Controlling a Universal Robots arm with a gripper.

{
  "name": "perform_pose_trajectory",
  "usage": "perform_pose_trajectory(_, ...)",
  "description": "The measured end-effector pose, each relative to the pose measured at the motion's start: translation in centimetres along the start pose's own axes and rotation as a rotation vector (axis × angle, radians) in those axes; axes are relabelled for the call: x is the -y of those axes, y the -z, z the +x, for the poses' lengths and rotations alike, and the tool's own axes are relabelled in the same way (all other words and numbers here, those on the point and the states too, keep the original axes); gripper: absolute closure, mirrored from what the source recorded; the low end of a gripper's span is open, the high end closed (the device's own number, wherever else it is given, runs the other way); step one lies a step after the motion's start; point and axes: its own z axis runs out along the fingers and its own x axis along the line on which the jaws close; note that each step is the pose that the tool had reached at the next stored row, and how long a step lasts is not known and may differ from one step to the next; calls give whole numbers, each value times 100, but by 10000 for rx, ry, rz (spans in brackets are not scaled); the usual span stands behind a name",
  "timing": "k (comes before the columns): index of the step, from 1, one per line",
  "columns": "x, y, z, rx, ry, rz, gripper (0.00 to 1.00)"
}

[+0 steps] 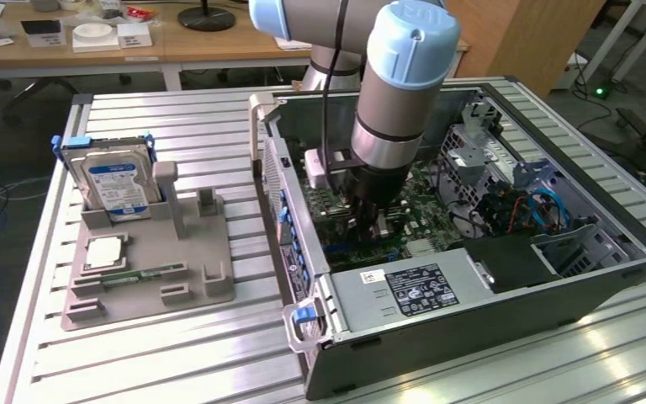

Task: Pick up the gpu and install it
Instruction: 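Insert the gpu into the slot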

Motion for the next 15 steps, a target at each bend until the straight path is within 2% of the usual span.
perform_pose_trajectory(15,0,-2,-1,4,0,3,71)
